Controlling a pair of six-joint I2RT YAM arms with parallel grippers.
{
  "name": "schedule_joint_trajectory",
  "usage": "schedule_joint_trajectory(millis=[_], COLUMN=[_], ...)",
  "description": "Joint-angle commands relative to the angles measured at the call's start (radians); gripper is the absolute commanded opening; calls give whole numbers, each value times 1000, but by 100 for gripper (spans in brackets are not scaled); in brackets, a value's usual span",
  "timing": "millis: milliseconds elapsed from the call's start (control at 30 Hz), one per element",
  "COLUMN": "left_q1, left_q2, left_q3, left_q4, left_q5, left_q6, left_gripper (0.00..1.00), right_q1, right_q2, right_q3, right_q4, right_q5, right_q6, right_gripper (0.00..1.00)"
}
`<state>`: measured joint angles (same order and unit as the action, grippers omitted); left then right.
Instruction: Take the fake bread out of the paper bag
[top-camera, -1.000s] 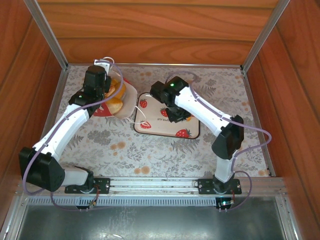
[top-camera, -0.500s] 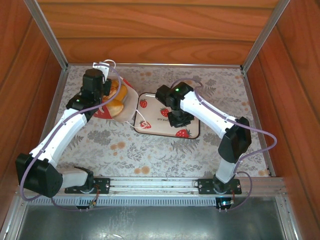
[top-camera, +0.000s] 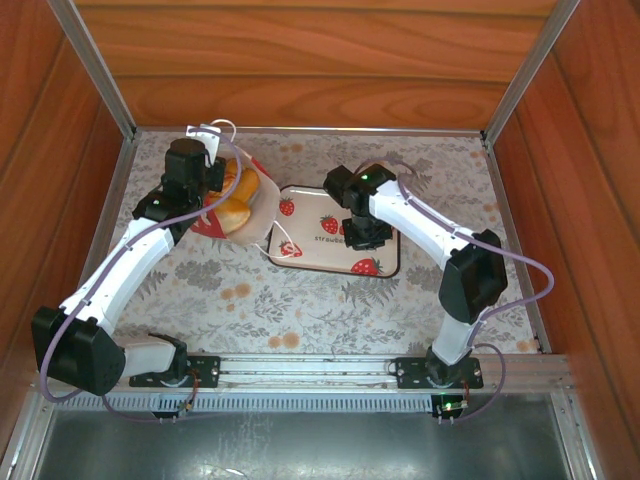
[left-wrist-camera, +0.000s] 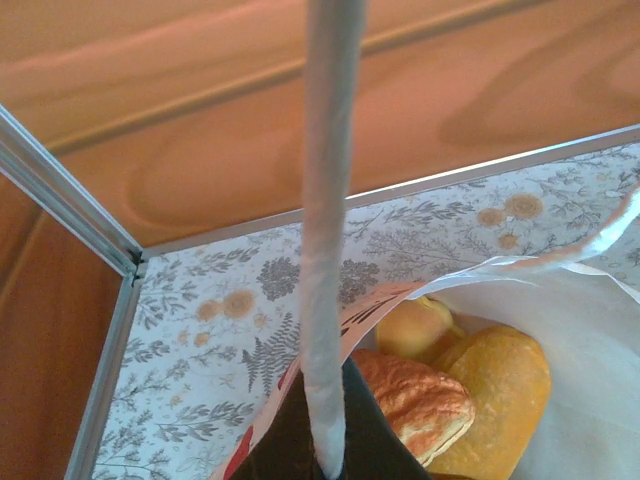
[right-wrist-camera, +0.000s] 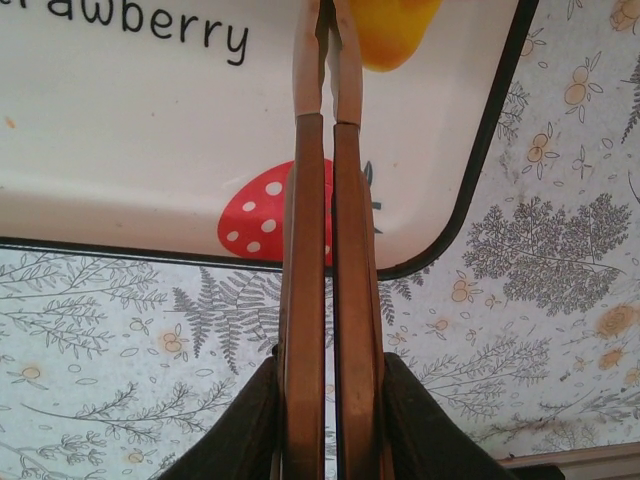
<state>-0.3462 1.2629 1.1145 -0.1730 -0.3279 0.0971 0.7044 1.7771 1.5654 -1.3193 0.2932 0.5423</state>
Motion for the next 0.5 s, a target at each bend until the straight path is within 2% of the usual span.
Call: schedule_joint_trajectory(millis=[0, 267, 467], left_q1=[6, 6, 6], left_q2=[-22, -22, -21], left_q3=[11, 8, 4], left_q4=[75, 80, 78], left_q5=[30, 47, 68], left_q6=[-31, -37, -43], left_gripper=[0, 0, 0], right_q1=[-14, -30, -39], right_q2=[-43, -49, -60], right_q3=[-8, -11, -34], right_q4=[-18, -38, -13], right_q5=[22, 68, 45], right_q6=[32, 48, 41], right_gripper=[17, 18, 18])
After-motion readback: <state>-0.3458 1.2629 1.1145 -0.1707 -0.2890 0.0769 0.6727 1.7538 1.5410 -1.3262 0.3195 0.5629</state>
